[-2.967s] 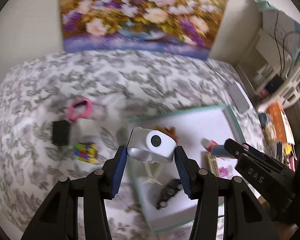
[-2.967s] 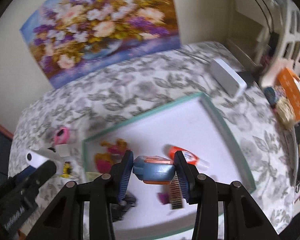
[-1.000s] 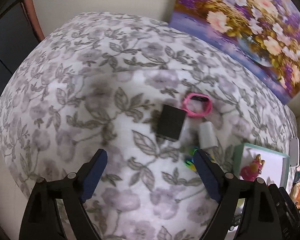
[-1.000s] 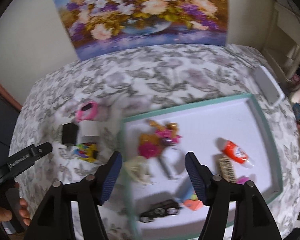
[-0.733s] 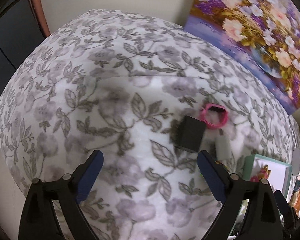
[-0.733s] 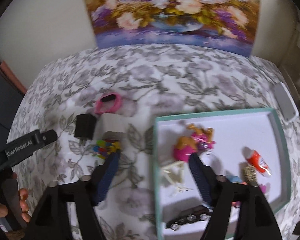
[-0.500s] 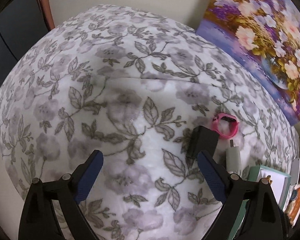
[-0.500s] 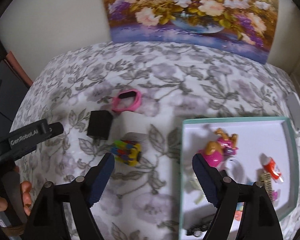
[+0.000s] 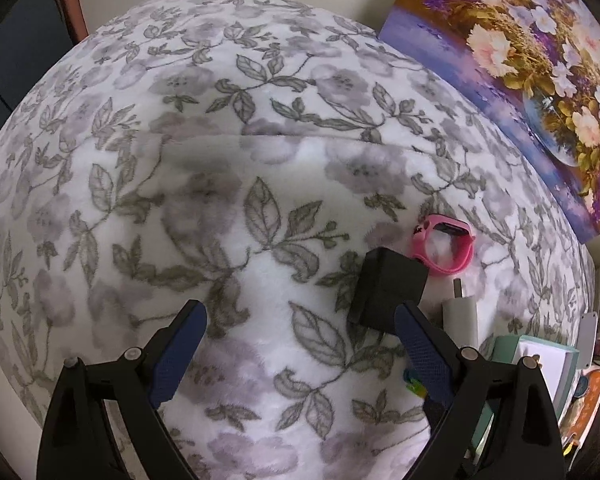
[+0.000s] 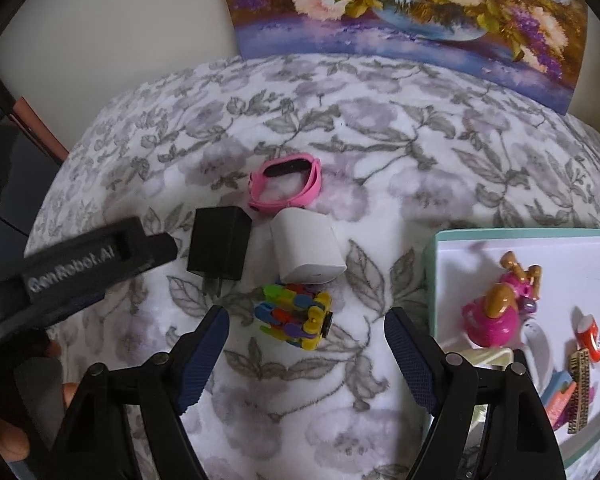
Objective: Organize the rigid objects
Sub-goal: 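Grasp the colourful block toy with the right gripper while the left grasps the black charger, then carry the block toy and black charger into the tray and open both grippers, then withdraw both grippers from the tray toward the pink band and white charger, then grasp the white charger with the right gripper while the left grasps the pink band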
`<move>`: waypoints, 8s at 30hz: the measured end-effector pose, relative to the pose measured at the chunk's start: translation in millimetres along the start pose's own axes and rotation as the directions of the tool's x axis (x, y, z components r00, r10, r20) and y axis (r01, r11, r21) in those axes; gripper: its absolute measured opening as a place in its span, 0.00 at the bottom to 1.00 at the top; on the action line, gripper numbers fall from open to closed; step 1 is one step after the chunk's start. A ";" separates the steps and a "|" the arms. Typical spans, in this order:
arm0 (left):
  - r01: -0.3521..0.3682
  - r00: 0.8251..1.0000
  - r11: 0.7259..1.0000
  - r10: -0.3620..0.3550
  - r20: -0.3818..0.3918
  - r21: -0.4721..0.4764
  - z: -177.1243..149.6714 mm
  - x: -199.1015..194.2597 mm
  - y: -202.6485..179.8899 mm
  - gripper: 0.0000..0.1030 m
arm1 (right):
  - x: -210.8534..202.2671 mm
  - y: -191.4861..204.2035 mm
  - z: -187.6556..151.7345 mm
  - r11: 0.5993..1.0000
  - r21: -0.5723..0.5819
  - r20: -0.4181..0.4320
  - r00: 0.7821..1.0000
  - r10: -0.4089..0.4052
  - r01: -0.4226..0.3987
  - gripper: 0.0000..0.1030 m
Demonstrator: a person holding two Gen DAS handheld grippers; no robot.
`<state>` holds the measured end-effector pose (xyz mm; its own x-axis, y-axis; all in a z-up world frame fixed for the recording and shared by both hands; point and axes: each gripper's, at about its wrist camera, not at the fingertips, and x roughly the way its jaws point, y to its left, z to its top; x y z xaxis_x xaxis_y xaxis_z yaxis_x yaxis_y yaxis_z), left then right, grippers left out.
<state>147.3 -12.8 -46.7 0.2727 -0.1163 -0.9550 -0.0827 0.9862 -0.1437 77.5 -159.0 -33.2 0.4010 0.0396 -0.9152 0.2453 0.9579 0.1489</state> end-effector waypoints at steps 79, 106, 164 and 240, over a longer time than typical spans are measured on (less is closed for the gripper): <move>0.138 0.979 0.923 -0.183 0.095 0.360 -89.3 -77.8 -163.5 0.42 | -87.7 -218.5 -25.0 0.896 0.443 0.084 0.993 -0.089 0.043 0.45; 0.115 0.992 0.794 -0.128 -0.020 0.597 -175.6 -34.8 -265.7 0.42 | -95.6 -296.2 -52.0 0.827 0.556 0.061 0.988 -0.144 0.086 0.45; -0.064 0.997 0.947 0.045 0.067 0.314 -82.3 -40.9 -157.4 0.81 | -86.4 -196.9 -22.5 0.946 0.280 0.021 0.984 -0.174 0.162 0.81; 0.070 0.997 0.997 -0.070 0.022 0.025 26.4 42.2 -50.4 0.95 | 45.0 -23.5 36.6 0.999 -0.015 0.036 0.998 0.043 -0.042 0.28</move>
<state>188.3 -64.3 -72.9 0.2987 -0.1827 -0.9367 -0.0395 0.9783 -0.2034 122.0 -190.2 -64.2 0.4424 0.0706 -0.8941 0.2151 0.9595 0.1822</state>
